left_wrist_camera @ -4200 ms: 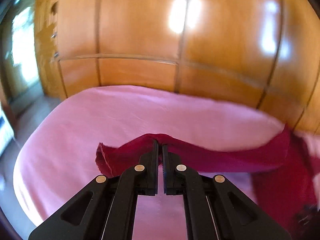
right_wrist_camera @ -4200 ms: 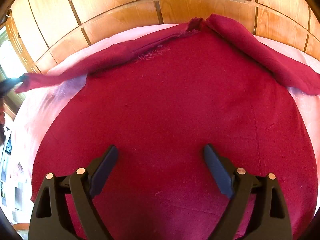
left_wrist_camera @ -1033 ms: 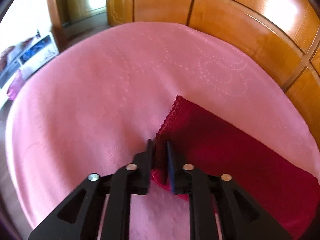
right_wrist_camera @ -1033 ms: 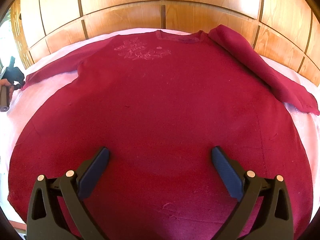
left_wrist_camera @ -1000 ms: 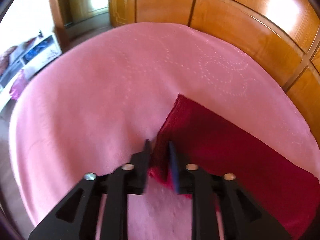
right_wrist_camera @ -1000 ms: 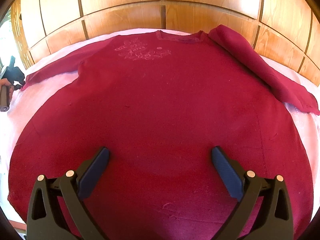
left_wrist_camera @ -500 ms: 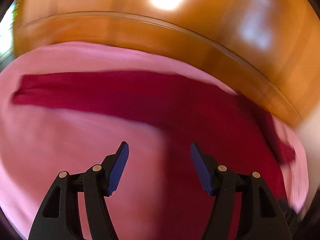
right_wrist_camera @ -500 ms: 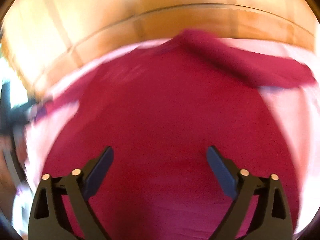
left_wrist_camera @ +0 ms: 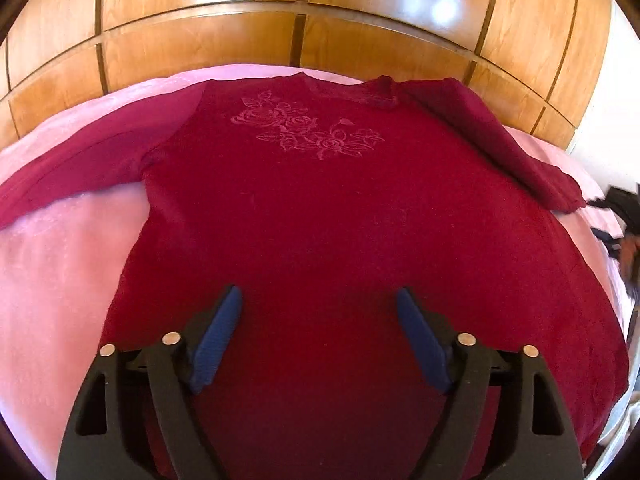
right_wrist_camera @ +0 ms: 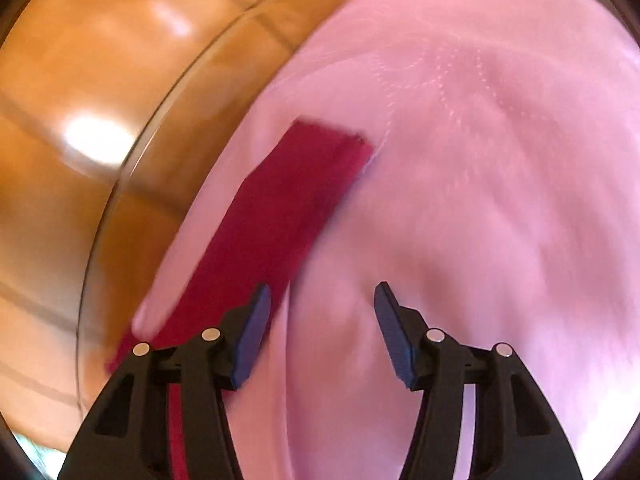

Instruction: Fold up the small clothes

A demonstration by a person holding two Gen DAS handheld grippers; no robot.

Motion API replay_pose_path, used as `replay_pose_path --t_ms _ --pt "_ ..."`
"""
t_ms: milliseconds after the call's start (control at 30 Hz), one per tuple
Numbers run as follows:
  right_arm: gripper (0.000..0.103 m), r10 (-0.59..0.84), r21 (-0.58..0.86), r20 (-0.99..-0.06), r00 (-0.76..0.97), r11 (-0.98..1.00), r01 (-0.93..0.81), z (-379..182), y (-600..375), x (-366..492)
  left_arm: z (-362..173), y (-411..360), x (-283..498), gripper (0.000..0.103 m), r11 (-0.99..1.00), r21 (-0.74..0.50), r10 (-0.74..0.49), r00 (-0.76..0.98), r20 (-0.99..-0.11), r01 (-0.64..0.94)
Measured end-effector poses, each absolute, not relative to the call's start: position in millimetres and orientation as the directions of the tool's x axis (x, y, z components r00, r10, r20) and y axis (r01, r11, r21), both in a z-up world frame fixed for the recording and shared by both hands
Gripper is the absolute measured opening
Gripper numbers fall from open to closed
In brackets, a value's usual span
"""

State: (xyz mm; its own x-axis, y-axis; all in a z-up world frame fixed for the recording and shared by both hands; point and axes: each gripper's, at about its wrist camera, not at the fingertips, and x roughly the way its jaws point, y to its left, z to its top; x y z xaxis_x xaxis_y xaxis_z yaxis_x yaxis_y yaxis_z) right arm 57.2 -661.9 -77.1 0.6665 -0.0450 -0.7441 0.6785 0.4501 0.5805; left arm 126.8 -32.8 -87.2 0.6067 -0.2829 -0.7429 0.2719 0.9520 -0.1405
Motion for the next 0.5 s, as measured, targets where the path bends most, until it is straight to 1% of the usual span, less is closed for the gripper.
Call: replay_pose_path --t_ms 100,167,200,233,300,333,400,433,500 --pt "0.053 -0.063 0.567 -0.752 0.656 0.447 0.693 -82 -673 82 -90 -42 126 0.082 0.952 -0.141 -0.284 0.607 -0.742 0.273" --pt "0.053 -0.078 0.525 -0.769 0.635 0.489 0.696 -80 -676 103 -90 -37 124 0.083 0.951 -0.145 -0.288 0.606 -0.741 0.274" --pt "0.045 -0.082 0.491 -0.785 0.614 0.522 0.697 -78 -677 111 -90 -37 124 0.084 0.950 -0.149 -0.291 0.605 -0.741 0.275" --pt "0.026 -0.092 0.455 -0.800 0.593 0.551 0.700 -77 -676 111 -90 -36 123 0.084 0.949 -0.152 -0.294 0.603 -0.741 0.276" --pt "0.009 -0.149 0.358 -0.819 0.554 0.622 0.697 -65 -673 117 -91 -37 122 0.084 0.949 -0.149 -0.293 0.604 -0.741 0.277" --pt "0.007 -0.199 0.314 -0.809 0.554 0.651 0.691 -54 -674 118 -91 -37 122 0.085 0.949 -0.149 -0.293 0.604 -0.741 0.277" --pt "0.007 -0.283 0.245 -0.789 0.545 0.668 0.702 -37 -682 115 -92 -36 122 0.086 0.947 -0.155 -0.300 0.601 -0.741 0.282" --pt "0.007 -0.343 0.203 -0.778 0.526 0.655 0.728 -30 -692 111 -92 -36 123 0.088 0.946 -0.156 -0.302 0.600 -0.741 0.285" --pt "0.006 -0.409 0.164 -0.766 0.496 0.621 0.766 -25 -706 104 -93 -37 124 0.089 0.946 -0.151 -0.301 0.598 -0.743 0.288"
